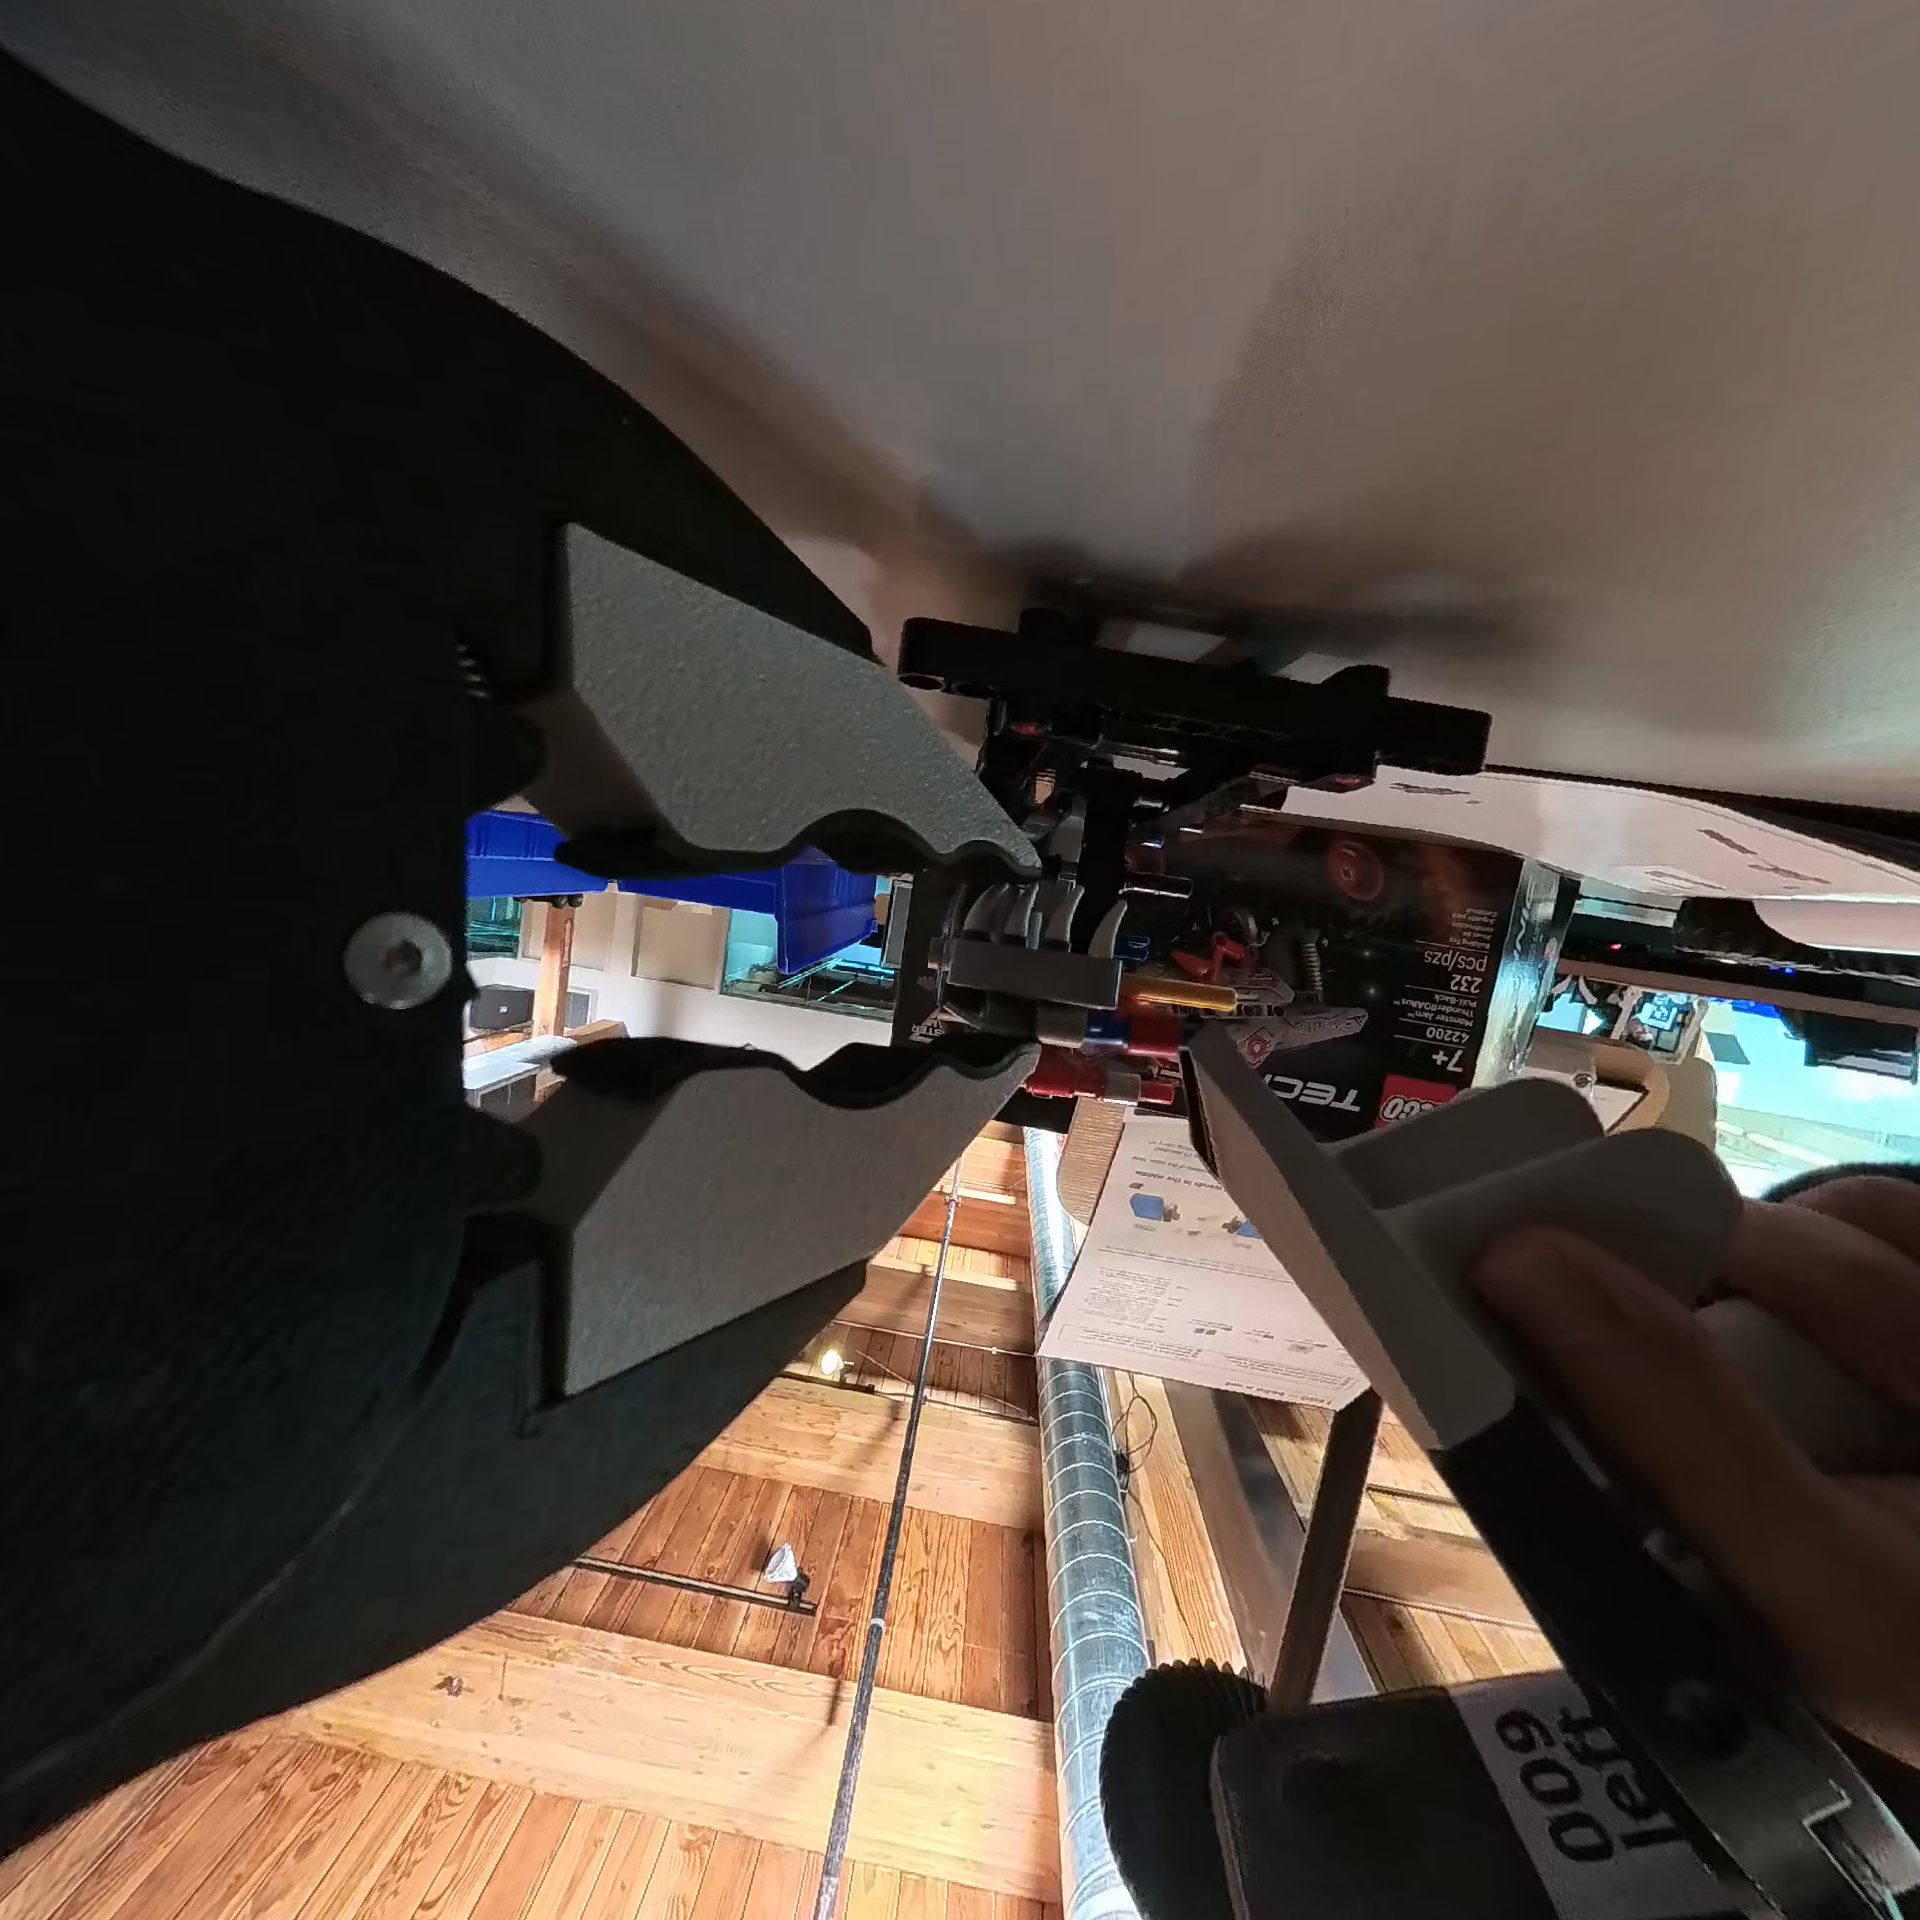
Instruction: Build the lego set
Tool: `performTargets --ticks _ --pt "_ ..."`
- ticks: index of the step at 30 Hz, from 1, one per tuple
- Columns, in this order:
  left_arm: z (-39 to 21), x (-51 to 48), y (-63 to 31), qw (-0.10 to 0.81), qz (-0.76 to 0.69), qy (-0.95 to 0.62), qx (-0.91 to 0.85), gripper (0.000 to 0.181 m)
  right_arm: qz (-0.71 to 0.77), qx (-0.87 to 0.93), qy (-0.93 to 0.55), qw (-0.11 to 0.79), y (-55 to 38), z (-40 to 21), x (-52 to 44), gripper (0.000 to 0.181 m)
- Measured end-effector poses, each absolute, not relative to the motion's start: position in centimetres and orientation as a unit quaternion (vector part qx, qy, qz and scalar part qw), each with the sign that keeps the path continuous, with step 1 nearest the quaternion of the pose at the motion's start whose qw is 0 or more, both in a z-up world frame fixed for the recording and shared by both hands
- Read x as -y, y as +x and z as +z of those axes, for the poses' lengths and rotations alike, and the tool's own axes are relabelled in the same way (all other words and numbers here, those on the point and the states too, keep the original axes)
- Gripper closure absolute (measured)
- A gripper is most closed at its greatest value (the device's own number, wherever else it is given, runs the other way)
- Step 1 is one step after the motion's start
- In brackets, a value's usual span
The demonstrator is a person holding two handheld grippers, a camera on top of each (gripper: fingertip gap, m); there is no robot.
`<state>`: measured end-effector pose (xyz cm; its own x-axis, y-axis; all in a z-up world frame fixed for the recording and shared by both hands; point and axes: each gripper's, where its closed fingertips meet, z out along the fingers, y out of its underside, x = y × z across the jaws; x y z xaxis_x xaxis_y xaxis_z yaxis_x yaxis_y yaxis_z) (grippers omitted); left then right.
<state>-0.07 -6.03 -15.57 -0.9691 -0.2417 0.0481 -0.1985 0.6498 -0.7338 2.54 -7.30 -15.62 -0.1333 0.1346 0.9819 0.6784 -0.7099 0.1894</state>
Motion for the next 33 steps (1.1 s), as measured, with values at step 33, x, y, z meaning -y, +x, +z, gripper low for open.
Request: performTargets --ticks 33 --pt "-12.8 7.1 0.5 0.096 -0.434 -0.065 -0.893 0.181 -0.679 0.308 -0.636 0.201 2.7 -15.7 6.0 0.155"
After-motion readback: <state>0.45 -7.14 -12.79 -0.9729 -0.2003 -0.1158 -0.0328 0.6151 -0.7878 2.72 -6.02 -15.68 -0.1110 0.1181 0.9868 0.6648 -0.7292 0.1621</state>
